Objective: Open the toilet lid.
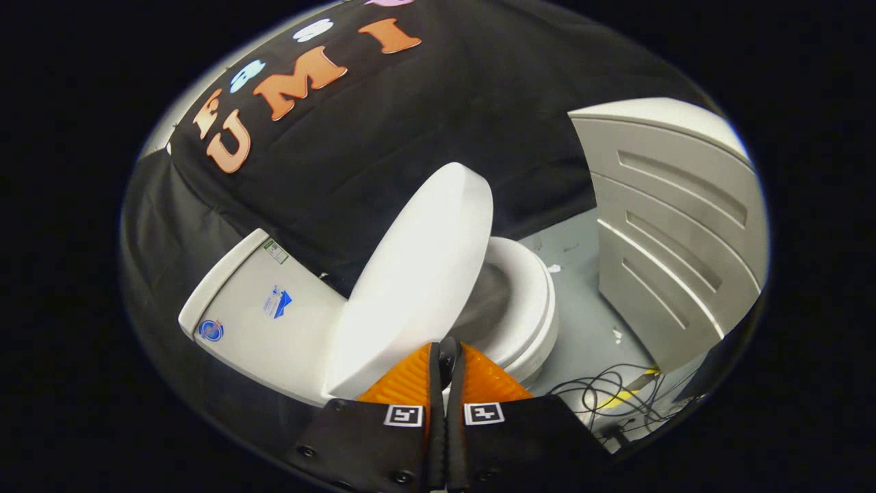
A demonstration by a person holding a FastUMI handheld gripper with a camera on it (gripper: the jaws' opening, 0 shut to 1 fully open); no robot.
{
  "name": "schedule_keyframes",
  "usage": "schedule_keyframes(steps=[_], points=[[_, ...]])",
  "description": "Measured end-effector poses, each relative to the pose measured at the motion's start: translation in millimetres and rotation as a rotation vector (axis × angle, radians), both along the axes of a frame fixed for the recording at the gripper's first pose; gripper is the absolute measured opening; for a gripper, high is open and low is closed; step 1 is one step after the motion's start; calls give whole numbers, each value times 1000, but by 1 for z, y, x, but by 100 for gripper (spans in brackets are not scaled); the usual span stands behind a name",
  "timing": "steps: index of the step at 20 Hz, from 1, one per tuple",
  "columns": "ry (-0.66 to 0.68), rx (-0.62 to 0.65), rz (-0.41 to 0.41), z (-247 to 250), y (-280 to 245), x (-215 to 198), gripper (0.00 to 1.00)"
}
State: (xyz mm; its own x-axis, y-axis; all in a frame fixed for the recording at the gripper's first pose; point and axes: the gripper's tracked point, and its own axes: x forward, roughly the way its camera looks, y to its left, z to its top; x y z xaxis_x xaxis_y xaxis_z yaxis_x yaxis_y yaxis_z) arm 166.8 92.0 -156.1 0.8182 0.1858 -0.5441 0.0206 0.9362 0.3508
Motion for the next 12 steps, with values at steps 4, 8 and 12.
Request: schedule_keyframes(steps=[4, 8, 12], points=[[-42, -95, 11, 31, 18, 1, 8], [-73, -185, 28, 52, 42, 1, 8], [-120, -278, 49, 80, 67, -6, 8]])
